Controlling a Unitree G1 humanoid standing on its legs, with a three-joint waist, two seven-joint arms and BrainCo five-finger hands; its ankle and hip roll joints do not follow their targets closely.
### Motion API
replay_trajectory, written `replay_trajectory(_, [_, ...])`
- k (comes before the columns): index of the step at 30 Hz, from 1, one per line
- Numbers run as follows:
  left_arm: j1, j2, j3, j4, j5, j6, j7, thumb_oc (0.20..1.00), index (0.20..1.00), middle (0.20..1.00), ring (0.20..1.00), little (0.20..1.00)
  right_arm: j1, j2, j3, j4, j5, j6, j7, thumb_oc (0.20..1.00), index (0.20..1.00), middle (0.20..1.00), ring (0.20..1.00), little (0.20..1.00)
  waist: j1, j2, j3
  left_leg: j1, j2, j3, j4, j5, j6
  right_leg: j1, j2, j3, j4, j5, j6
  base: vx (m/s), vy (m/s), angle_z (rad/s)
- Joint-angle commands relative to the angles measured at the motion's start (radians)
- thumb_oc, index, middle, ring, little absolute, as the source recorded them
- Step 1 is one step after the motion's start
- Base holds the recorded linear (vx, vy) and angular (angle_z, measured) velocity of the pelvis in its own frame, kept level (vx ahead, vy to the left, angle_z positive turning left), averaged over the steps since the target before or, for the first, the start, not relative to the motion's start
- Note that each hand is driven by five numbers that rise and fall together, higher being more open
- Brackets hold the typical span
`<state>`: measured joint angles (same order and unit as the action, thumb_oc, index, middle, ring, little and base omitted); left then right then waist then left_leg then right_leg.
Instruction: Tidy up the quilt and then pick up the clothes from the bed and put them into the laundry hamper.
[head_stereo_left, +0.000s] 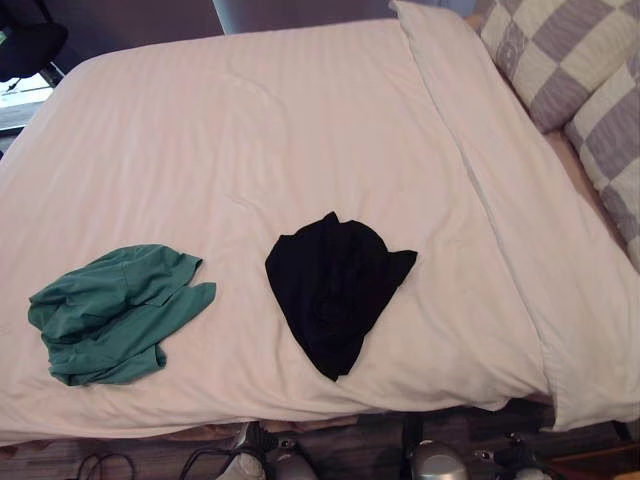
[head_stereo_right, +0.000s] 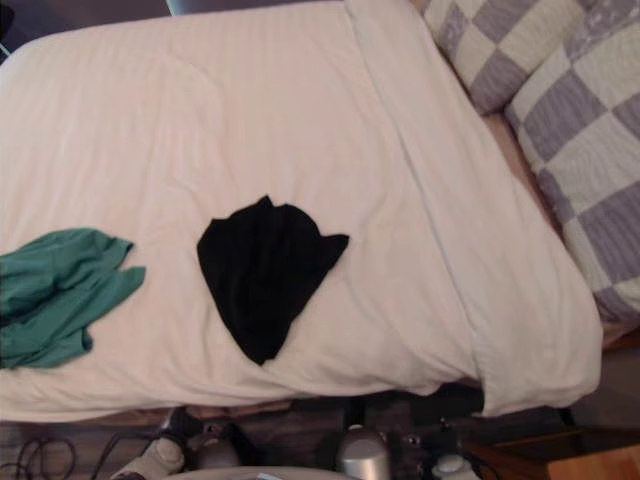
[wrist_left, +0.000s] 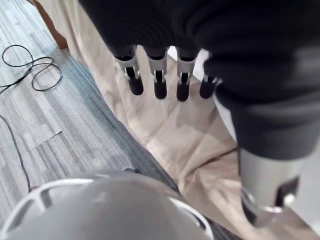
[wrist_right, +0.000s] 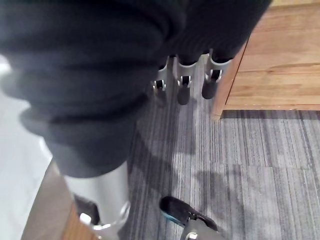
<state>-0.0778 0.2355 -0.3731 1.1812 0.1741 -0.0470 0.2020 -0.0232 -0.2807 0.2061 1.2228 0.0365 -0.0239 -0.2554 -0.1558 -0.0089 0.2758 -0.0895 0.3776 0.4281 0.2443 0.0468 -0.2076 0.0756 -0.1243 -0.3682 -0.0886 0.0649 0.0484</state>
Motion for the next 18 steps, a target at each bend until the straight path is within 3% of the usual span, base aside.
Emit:
replay_trajectory(1, [0.014,-0.04,0.011,0.031,0.003,-0.015,0.019,1.0,1.0,1.0,1.0,1.0,0.038,-0.002,0.013,0.003,-0.049,0.015,-0.001,1.0,1.0,1.0,1.0,1.0,0.013,-0.017,-0.033,0.077,0.038,-0.14,-0.121,0.066,0.041,-0.069,-0.186,0.135,0.059,-0.087,0.12,-0.03,1.015,0.02])
replay_trajectory(2, [0.007,-0.035,0.006,0.025,-0.017,-0.021,0.02,1.0,1.0,1.0,1.0,1.0,0.052,-0.002,0.008,-0.009,-0.049,0.009,0.006,1.0,1.0,1.0,1.0,1.0,0.022,-0.012,-0.048,0.129,0.085,-0.288,-0.136,0.099,0.027,-0.089,-0.236,0.163,0.073,-0.066,0.161,-0.03,0.556,0.14])
replay_trajectory(3, [0.006,-0.035,0.005,0.025,-0.017,-0.021,0.02,1.0,1.0,1.0,1.0,1.0,0.052,-0.001,0.007,-0.009,-0.049,0.01,0.006,1.0,1.0,1.0,1.0,1.0,0.02,-0.012,-0.05,0.126,0.085,-0.29,-0.137,0.101,0.027,-0.091,-0.236,0.162,0.073,-0.064,0.161,0.0,1.069,0.04])
replay_trajectory(4, [0.0,-0.034,-0.006,0.037,-0.011,-0.015,0.015,1.0,1.0,1.0,1.0,1.0,0.052,0.01,-0.007,-0.003,-0.046,0.012,0.027,1.0,1.0,1.0,1.0,1.0,0.02,-0.011,-0.058,0.173,0.042,-0.412,-0.151,-0.007,0.001,-0.117,-0.275,0.205,0.099,-0.042,0.194,0.01,0.511,0.03])
replay_trajectory(5, [-0.001,-0.034,-0.006,0.037,-0.011,-0.016,0.015,1.0,1.0,1.0,1.0,1.0,0.052,0.01,-0.007,-0.003,-0.046,0.012,0.028,1.0,1.0,1.0,1.0,1.0,0.02,-0.013,-0.06,0.169,0.04,-0.413,-0.151,-0.005,0.002,-0.119,-0.277,0.205,0.099,-0.041,0.194,-0.02,0.907,-0.24])
replay_trajectory(6, [-0.042,-0.028,0.0,0.048,-0.027,-0.018,0.011,1.0,1.0,1.0,1.0,1.0,0.045,0.026,-0.023,-0.006,-0.057,0.017,0.04,1.0,1.0,1.0,1.0,1.0,0.009,-0.029,-0.067,0.189,0.008,-0.368,-0.19,-0.135,-0.012,-0.141,-0.337,0.204,0.109,0.071,0.213,-0.11,0.577,-0.02])
replay_trajectory(7, [-0.055,-0.017,0.008,0.042,-0.038,-0.016,0.012,1.0,1.0,1.0,1.0,1.0,0.029,0.041,-0.016,-0.004,-0.062,0.031,0.034,1.0,1.0,1.0,1.0,1.0,0.017,-0.046,-0.056,0.217,-0.021,-0.331,-0.221,-0.145,-0.006,-0.182,-0.364,0.222,0.11,0.193,0.213,-0.19,0.81,0.22])
replay_trajectory(8, [-0.054,0.004,0.031,0.036,-0.049,-0.015,0.009,1.0,1.0,1.0,1.0,1.0,0.011,0.057,-0.009,0.001,-0.048,0.035,0.035,1.0,1.0,1.0,1.0,1.0,0.041,-0.046,-0.049,0.232,-0.046,-0.292,-0.248,-0.153,0.005,-0.199,-0.393,0.121,0.101,0.224,0.213,-0.31,0.816,0.38])
replay_trajectory(9, [-0.037,0.018,0.037,0.016,-0.041,-0.015,-0.007,1.0,1.0,1.0,1.0,1.0,-0.011,0.081,0.015,-0.023,-0.047,0.03,0.035,1.0,1.0,1.0,1.0,1.0,0.06,-0.042,-0.047,0.252,-0.091,-0.21,-0.31,-0.124,0.028,-0.218,-0.366,-0.037,0.15,0.152,0.204,-0.24,0.632,-0.04])
replay_trajectory(10, [-0.036,0.018,0.037,0.015,-0.041,-0.015,-0.007,1.0,1.0,1.0,1.0,1.0,-0.01,0.081,0.015,-0.024,-0.047,0.03,0.035,1.0,1.0,1.0,1.0,1.0,0.06,-0.041,-0.046,0.254,-0.089,-0.209,-0.313,-0.122,0.027,-0.218,-0.365,-0.037,0.152,0.15,0.203,-0.25,0.639,-0.55])
replay_trajectory(12, [-0.021,0.03,0.027,0.015,-0.021,-0.012,-0.027,1.0,1.0,1.0,1.0,1.0,-0.017,0.083,0.055,-0.049,-0.067,0.013,0.043,1.0,1.0,1.0,1.0,1.0,0.049,-0.033,-0.03,0.248,-0.118,-0.195,-0.332,-0.101,0.052,-0.259,-0.227,0.009,0.233,0.068,0.189,-0.17,0.388,-0.65])
replay_trajectory(13, [-0.021,0.03,0.027,0.015,-0.021,-0.012,-0.027,1.0,1.0,1.0,1.0,1.0,-0.017,0.083,0.055,-0.049,-0.067,0.013,0.043,1.0,1.0,1.0,1.0,1.0,0.049,-0.033,-0.03,0.248,-0.118,-0.195,-0.332,-0.101,0.052,-0.259,-0.227,0.009,0.233,0.068,0.189,-0.22,0.478,-0.35])
replay_trajectory(14, [-0.029,0.028,0.011,0.031,0.011,-0.004,-0.032,1.0,1.0,1.0,1.0,1.0,-0.025,0.085,0.105,-0.082,-0.09,0.0,0.045,1.0,1.0,1.0,1.0,1.0,0.048,-0.029,-0.027,0.227,-0.169,-0.207,-0.332,-0.086,0.088,-0.242,-0.106,0.024,0.304,-0.032,0.157,-0.22,0.486,-0.13])
replay_trajectory(15, [-0.042,0.021,0.004,0.039,0.021,0.003,-0.028,1.0,1.0,1.0,1.0,1.0,-0.034,0.083,0.121,-0.087,-0.1,-0.004,0.044,1.0,1.0,1.0,1.0,1.0,0.047,-0.021,-0.025,0.214,-0.203,-0.223,-0.332,-0.077,0.108,-0.229,-0.046,0.047,0.34,-0.095,0.129,-0.31,0.65,-0.01])
replay_trajectory(16, [-0.047,0.017,-0.001,0.046,0.025,0.009,-0.027,1.0,1.0,1.0,1.0,1.0,-0.039,0.087,0.137,-0.081,-0.108,-0.003,0.043,1.0,1.0,1.0,1.0,1.0,0.042,-0.013,-0.018,0.203,-0.231,-0.232,-0.329,-0.065,0.13,-0.239,0.002,0.088,0.431,-0.122,0.123,-0.2,0.387,0.25])
replay_trajectory(18, [-0.052,0.006,-0.007,0.047,0.028,0.015,-0.022,1.0,1.0,1.0,1.0,1.0,-0.049,0.089,0.151,-0.076,-0.119,-0.001,0.044,1.0,1.0,1.0,1.0,1.0,0.046,-0.003,-0.012,0.193,-0.272,-0.25,-0.319,-0.061,0.156,-0.237,0.053,0.142,0.536,-0.151,0.112,-0.15,0.258,0.37])
